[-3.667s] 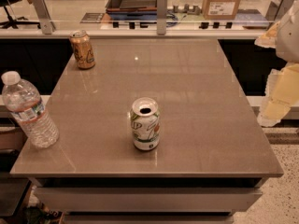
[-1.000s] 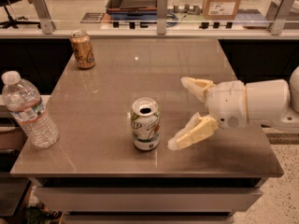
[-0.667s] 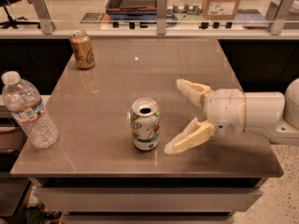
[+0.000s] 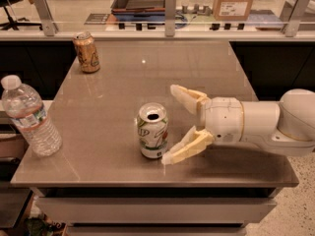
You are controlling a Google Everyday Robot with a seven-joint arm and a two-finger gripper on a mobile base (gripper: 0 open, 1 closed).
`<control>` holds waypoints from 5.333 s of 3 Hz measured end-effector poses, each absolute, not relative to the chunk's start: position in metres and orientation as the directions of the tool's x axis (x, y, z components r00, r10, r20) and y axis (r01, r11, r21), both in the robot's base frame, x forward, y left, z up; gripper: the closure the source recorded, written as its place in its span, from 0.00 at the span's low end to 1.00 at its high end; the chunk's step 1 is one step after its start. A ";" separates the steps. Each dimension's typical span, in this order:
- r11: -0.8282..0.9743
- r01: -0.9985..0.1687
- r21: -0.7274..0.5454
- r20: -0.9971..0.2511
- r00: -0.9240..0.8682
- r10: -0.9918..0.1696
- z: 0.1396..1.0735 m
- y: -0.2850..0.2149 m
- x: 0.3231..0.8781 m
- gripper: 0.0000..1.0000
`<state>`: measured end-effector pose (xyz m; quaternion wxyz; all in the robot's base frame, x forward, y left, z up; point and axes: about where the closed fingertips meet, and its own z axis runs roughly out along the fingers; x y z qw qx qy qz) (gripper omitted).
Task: Move 7up can near orange can
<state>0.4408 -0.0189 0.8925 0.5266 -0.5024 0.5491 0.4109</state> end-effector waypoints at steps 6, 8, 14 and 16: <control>0.127 -0.991 -0.038 -0.990 0.020 -0.137 0.895 0.018 0.431 0.88; 0.124 -0.991 -0.041 -0.990 0.023 -0.139 0.898 0.020 0.432 1.00; 0.419 -0.904 -0.088 -0.990 0.034 -0.135 0.993 0.047 0.649 1.00; 0.377 -0.917 -0.128 -0.986 0.077 -0.149 0.972 0.104 0.704 1.00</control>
Offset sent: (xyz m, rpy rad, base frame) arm -0.0065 0.0313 -0.0027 0.0072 0.0655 0.0258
